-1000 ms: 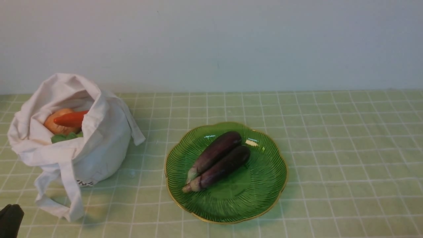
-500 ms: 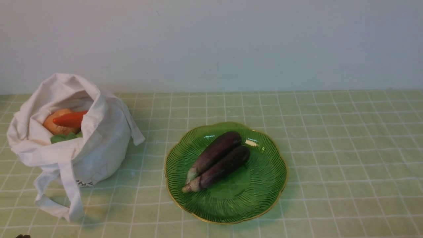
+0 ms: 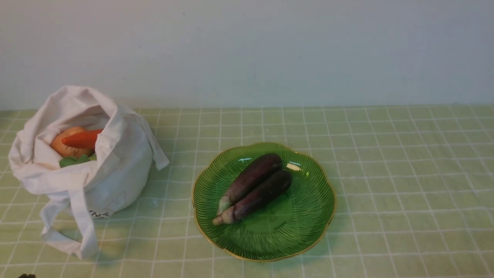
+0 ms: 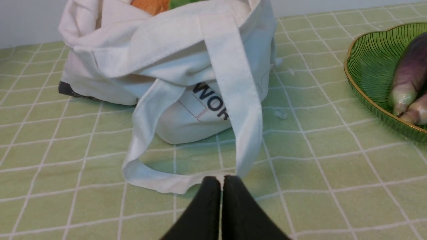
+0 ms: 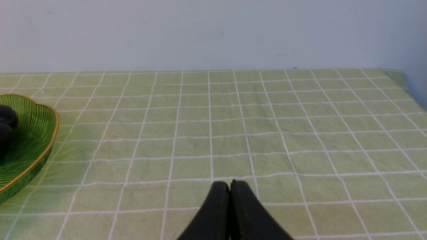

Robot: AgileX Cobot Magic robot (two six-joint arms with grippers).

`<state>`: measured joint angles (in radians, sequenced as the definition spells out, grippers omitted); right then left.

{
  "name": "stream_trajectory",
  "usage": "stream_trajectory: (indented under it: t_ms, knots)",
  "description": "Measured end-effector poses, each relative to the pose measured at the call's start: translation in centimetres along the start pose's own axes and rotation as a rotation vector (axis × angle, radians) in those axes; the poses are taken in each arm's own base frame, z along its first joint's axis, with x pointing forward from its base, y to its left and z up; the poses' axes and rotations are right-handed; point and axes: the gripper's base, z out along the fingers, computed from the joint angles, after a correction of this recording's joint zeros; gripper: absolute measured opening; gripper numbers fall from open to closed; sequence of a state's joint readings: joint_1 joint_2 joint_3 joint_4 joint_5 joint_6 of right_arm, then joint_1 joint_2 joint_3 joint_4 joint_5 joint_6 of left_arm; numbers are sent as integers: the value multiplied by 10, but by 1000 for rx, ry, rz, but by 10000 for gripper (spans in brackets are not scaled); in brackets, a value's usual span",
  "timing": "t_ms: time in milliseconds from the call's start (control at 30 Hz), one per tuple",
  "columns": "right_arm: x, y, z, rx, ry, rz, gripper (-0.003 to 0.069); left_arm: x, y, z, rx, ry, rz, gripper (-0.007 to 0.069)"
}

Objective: Take vegetables from bag on green coffee tablecloth place on plate.

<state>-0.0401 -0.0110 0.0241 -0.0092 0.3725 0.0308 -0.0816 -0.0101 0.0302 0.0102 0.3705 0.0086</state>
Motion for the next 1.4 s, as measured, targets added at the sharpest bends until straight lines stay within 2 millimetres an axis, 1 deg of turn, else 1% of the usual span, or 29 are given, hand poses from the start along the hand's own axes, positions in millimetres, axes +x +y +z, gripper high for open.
stream_trajectory:
  t_ms: [1000, 1233, 1400]
  knots:
    - [0, 0, 0, 0, 0, 0, -16, 0, 0, 0, 1, 1, -1, -5]
    - [0, 0, 0, 0, 0, 0, -16, 0, -3, 0, 60, 0, 17, -5]
    - [0, 0, 0, 0, 0, 0, -16, 0, -3, 0, 54, 0, 15, -5]
